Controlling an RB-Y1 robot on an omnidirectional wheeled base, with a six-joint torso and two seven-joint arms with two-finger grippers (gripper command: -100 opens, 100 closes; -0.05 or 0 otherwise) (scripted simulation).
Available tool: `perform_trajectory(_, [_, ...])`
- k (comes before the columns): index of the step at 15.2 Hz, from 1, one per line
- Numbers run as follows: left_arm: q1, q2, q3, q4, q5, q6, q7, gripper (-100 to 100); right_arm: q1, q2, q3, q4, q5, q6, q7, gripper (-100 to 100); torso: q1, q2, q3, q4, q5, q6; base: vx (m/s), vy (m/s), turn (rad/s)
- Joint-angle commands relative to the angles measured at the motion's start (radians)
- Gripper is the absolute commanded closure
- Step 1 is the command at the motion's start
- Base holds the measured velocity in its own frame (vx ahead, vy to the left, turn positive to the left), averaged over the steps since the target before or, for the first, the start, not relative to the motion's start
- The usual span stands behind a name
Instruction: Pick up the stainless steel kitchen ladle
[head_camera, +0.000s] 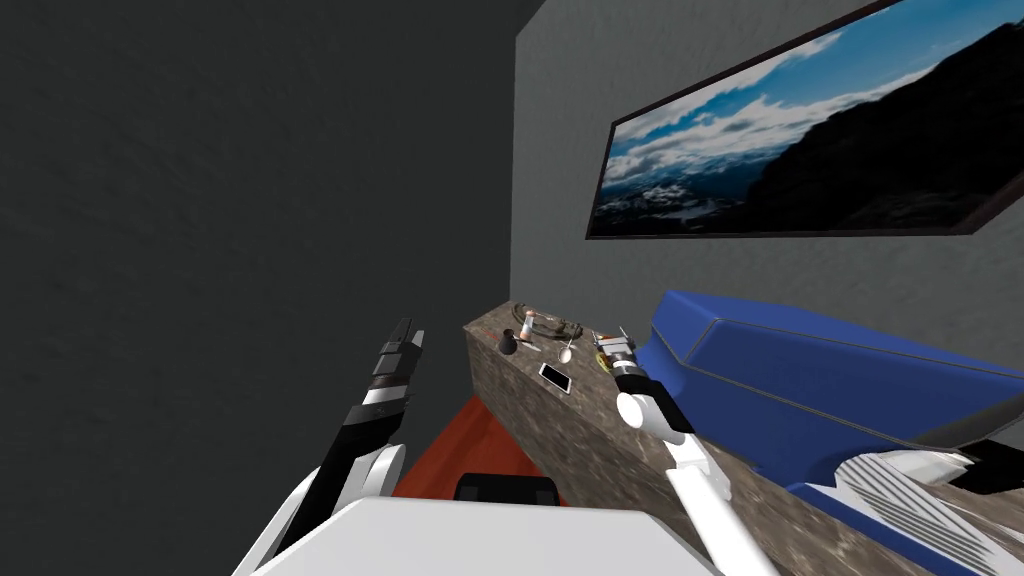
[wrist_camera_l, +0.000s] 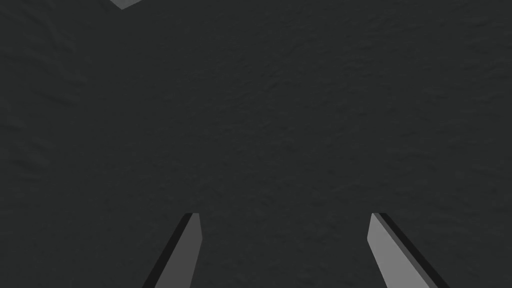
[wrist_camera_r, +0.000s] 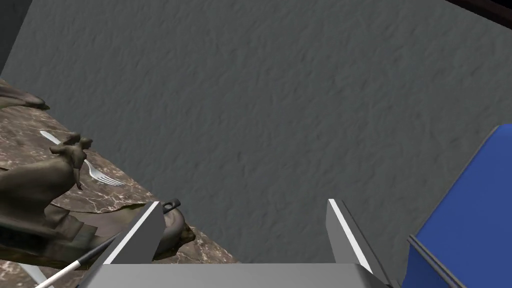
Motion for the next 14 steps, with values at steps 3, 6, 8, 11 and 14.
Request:
perform_trajectory(3, [0.0,0.0,0.0,0.0,0.0,0.0,0.0,0,-0.029,-0.01,-0.016,0.04,-0.049,0.028,-0.069,-100,0.0,0.0,0.0,0.0,0.0,-0.001,-0.046,-0.056,0.142])
perform_trajectory(6, [0.0,0.0,0.0,0.0,0.0,0.0,0.0,0,-0.055,-0.016,-0.029,0.077,-0.089,0.05,-0.118,-100,0.0,0.0,0.0,0.0,0.0,0.0,-0.045,-0.048,0.142])
perform_trajectory(8, [0.0,0.0,0.0,0.0,0.0,0.0,0.0,0,-0.081,-0.022,-0.042,0.113,-0.128,0.072,-0.167,-100,0.0,-0.001,0.0,0.0,0.0,-0.001,-0.044,-0.051,0.179])
perform_trajectory(11, [0.0,0.0,0.0,0.0,0.0,0.0,0.0,0,-0.106,-0.027,-0.055,0.149,-0.168,0.094,-0.216,-100,-0.001,0.0,0.0,0.0,0.0,-0.001,-0.051,-0.061,0.179])
perform_trajectory(14, [0.0,0.0,0.0,0.0,0.0,0.0,0.0,0,-0.155,-0.035,-0.079,0.218,-0.242,0.136,-0.287,-100,0.0,-0.001,0.0,0.0,0.0,-0.001,-0.048,-0.048,0.172])
